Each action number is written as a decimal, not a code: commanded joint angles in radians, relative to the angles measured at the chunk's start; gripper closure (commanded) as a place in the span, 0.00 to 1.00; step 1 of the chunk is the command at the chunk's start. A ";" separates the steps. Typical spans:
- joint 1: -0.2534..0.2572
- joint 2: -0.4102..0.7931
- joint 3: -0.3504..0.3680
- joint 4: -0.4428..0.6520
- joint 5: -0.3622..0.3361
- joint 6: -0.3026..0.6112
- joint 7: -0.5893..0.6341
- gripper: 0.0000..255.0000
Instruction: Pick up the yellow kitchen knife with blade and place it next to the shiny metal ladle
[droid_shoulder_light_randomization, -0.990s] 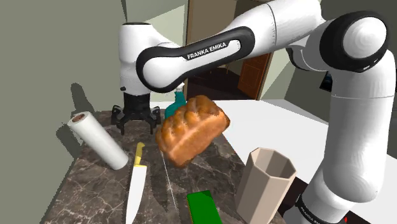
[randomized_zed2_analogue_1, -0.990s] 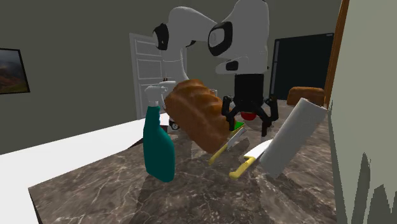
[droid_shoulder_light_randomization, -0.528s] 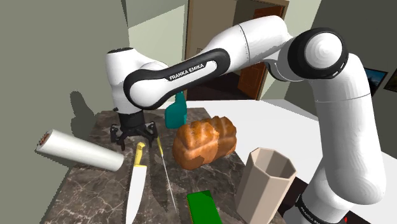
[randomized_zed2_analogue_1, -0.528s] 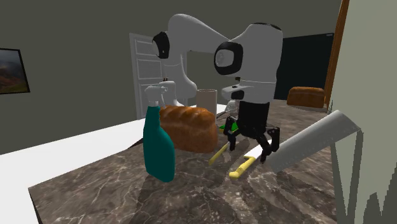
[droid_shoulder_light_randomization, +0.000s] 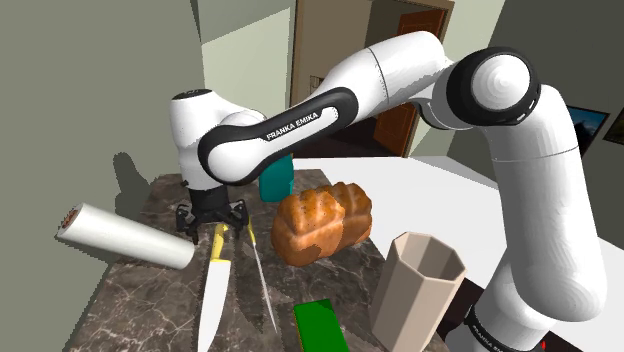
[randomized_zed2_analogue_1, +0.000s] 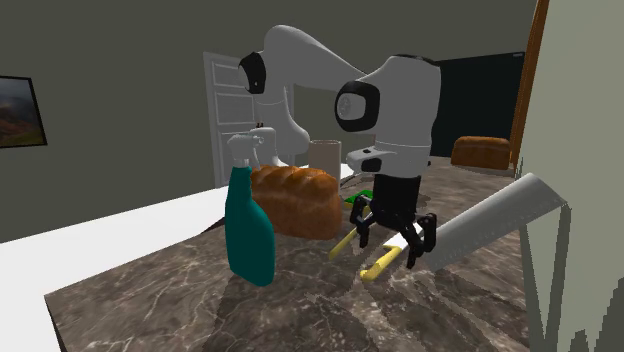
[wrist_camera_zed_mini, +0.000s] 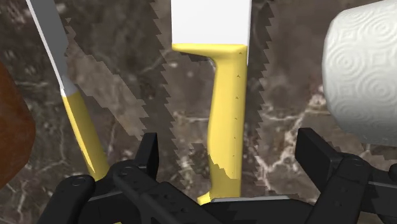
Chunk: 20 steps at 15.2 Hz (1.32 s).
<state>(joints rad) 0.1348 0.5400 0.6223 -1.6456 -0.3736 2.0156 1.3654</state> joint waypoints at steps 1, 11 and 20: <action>0.000 0.000 0.000 -0.001 0.000 0.001 0.000 0.00; 0.000 0.000 0.000 -0.001 0.000 0.001 0.000 1.00; -0.007 -0.038 0.017 0.041 0.028 -0.072 -0.019 1.00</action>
<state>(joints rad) 0.1277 0.5085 0.6357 -1.6067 -0.3501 1.9515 1.3464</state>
